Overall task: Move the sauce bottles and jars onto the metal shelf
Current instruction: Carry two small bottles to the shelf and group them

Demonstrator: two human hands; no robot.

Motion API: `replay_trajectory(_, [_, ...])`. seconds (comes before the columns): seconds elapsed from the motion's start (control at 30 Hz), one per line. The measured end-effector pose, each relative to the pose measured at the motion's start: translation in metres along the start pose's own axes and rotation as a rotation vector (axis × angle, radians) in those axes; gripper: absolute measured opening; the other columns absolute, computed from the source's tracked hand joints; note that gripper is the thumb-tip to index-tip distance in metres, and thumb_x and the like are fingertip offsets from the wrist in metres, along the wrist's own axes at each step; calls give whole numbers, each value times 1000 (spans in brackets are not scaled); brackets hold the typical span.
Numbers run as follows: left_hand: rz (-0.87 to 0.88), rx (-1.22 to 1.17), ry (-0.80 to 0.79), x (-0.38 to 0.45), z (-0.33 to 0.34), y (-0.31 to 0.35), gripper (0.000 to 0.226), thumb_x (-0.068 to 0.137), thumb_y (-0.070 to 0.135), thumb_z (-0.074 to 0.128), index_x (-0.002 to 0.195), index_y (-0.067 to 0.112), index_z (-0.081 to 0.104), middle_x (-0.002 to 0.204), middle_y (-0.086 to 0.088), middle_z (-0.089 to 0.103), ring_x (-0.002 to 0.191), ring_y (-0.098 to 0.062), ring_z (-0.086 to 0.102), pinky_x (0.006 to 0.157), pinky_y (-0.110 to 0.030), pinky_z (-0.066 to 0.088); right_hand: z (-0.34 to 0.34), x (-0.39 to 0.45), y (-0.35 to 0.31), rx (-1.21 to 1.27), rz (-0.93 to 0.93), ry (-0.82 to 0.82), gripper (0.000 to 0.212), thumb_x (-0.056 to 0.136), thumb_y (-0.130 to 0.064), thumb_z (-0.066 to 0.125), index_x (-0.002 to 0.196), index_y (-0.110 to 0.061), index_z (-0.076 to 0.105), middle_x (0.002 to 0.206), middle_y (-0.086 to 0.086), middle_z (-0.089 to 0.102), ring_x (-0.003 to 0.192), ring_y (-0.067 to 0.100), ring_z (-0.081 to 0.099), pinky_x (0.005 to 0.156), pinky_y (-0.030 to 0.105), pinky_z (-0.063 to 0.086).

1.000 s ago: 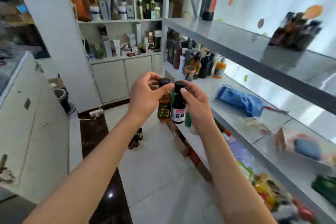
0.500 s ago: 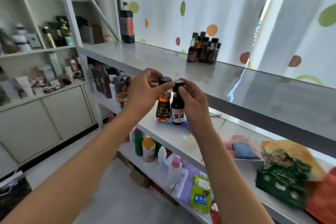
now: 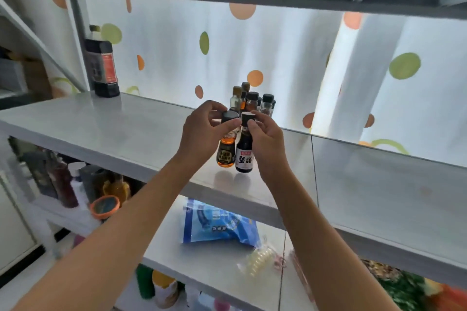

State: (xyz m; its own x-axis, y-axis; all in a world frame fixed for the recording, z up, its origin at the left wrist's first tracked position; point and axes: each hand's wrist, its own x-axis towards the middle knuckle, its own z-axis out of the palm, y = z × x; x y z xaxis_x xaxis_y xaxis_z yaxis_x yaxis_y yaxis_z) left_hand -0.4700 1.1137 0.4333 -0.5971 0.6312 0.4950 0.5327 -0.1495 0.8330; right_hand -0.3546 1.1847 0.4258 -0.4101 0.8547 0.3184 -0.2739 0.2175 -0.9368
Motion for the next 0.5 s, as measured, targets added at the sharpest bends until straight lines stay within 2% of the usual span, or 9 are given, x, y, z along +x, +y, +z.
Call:
replay_trajectory(0.07, [9, -25, -39, 26, 8, -15, 40, 74, 41, 80, 103, 24, 60, 101, 6, 71, 90, -12, 69, 80, -43, 59, 5, 23, 6, -50, -5, 50, 26, 100, -6, 48, 120, -14, 62, 87, -6, 73, 71, 1, 69, 58, 14, 51])
replay_trajectory(0.23, [13, -68, -109, 72, 34, -42, 37, 75, 34, 81, 101, 22, 58, 98, 3, 71, 87, -14, 70, 80, -44, 59, 4, 65, 22, -83, -5, 187, 21, 100, -4, 47, 113, -15, 60, 84, -7, 70, 64, -1, 67, 55, 14, 51])
replay_trajectory(0.3, [23, -77, -125, 82, 46, -45, 34, 76, 30, 81, 102, 21, 59, 96, 4, 71, 86, -12, 69, 81, -41, 58, -1, 75, 27, -106, -8, 213, 22, 100, -4, 47, 117, -12, 59, 88, -5, 70, 66, 1, 68, 56, 16, 52])
replay_trajectory(0.4, [55, -77, -126, 88, 62, -47, 33, 78, 27, 80, 105, 19, 62, 94, 6, 71, 84, -5, 68, 80, -33, 58, -12, 87, 31, -138, -3, 222, 25, 100, -6, 47, 123, -11, 58, 96, -2, 72, 80, 8, 70, 63, 18, 54])
replay_trajectory(0.5, [70, -79, -92, 89, 72, -49, 36, 79, 26, 79, 110, 16, 64, 98, 4, 72, 88, -5, 68, 80, -29, 58, -23, 92, 32, -132, 12, 164, 26, 101, -4, 47, 124, -12, 55, 101, -1, 71, 77, 2, 69, 61, 14, 52])
